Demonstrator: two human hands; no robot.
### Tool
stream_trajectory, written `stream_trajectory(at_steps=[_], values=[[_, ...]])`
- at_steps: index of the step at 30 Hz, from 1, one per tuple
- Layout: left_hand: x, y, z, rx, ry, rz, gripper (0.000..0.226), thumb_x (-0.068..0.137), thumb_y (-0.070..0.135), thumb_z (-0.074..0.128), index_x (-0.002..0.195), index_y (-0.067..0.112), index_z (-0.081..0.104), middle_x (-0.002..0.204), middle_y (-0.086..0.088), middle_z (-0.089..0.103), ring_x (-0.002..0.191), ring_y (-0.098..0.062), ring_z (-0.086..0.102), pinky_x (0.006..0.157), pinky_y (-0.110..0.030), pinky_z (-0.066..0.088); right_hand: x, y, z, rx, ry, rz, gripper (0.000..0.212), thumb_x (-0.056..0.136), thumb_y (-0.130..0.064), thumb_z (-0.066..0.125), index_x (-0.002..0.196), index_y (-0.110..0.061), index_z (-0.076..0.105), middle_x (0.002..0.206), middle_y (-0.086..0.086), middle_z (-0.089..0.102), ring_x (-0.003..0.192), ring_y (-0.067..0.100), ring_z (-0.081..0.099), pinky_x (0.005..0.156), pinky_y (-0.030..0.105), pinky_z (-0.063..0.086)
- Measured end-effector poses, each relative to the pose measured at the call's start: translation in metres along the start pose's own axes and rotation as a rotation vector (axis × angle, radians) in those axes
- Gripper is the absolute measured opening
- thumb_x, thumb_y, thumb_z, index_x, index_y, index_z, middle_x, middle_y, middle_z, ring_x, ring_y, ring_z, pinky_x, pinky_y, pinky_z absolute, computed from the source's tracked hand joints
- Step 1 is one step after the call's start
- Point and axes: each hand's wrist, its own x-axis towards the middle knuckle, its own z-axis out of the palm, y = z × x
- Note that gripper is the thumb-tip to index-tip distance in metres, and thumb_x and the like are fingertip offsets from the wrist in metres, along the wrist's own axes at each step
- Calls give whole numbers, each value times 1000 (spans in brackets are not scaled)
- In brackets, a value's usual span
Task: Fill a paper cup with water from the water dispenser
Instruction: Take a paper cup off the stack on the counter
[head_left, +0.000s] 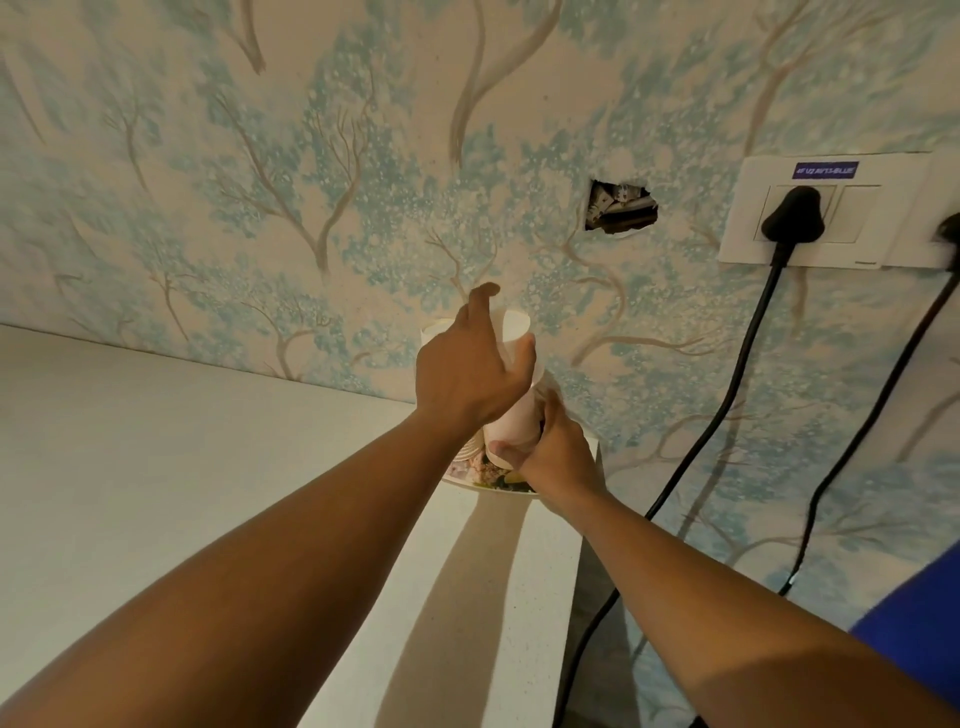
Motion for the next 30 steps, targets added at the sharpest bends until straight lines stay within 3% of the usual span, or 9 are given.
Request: stream_trajectory(at_steps=[6, 13, 17, 20, 23, 25, 27, 30], values=[[3, 11, -24, -50, 81, -12, 67, 86, 62, 50, 140, 25, 35, 126, -1, 65, 96, -23, 69, 69, -26, 46, -11, -4, -12, 24, 39, 17, 106, 67, -47, 84, 149, -17, 24, 139, 8, 53, 126, 30, 52, 97, 49, 49], [-20, 23, -47, -38, 39, -35, 69, 87, 63, 47, 143, 26, 31, 129, -1, 64, 103, -23, 68, 76, -35, 53, -33, -15, -33, -8, 39, 0, 114, 62, -58, 82, 150, -17, 21, 144, 9, 50, 131, 30, 46, 102, 49, 44], [-41, 35, -60, -38, 13, -50, 67, 87, 63, 46, 143, 29, 31, 129, 1, 64, 104, -22, 67, 76, -32, 50, -58, -20, -41, 52, 25, -42, 118, 58, -61, 82, 150, -17, 21, 144, 4, 50, 133, 25, 46, 104, 49, 43], [-60, 43, -69, -50, -22, -75, 66, 87, 61, 47, 143, 29, 34, 130, 2, 63, 108, -21, 65, 80, -35, 49, -79, -22, -48, 121, 34, -75, 115, 55, -61, 84, 146, -23, 25, 140, 3, 54, 129, 20, 50, 102, 42, 46], [-82, 50, -78, -64, -44, -126, 65, 88, 61, 47, 143, 30, 34, 133, 2, 60, 111, -22, 63, 81, -36, 48, -102, -24, -58, 181, 28, -105, 105, 49, -67, 81, 135, -42, 26, 133, -4, 59, 120, 11, 55, 96, 36, 50], [-97, 56, -85, -70, -63, -145, 64, 90, 62, 45, 144, 31, 34, 135, 2, 59, 113, -22, 63, 83, -37, 49, -119, -25, -68, 204, 31, -111, 100, 43, -73, 77, 126, -53, 25, 128, -16, 56, 111, 0, 51, 87, 19, 46], [-110, 63, -90, -83, -73, -165, 62, 91, 62, 44, 143, 30, 34, 135, 1, 59, 113, -23, 63, 84, -38, 49, -135, -25, -76, 225, 16, -131, 103, 42, -75, 76, 129, -51, 26, 127, -19, 51, 111, 0, 50, 84, 11, 39], [-130, 75, -101, -106, -79, -195, 60, 91, 60, 42, 143, 30, 36, 135, 0, 59, 115, -23, 62, 84, -37, 48, -160, -22, -87, 246, -23, -134, 115, 49, -65, 81, 145, -32, 27, 146, -1, 44, 128, 15, 48, 101, 32, 45]])
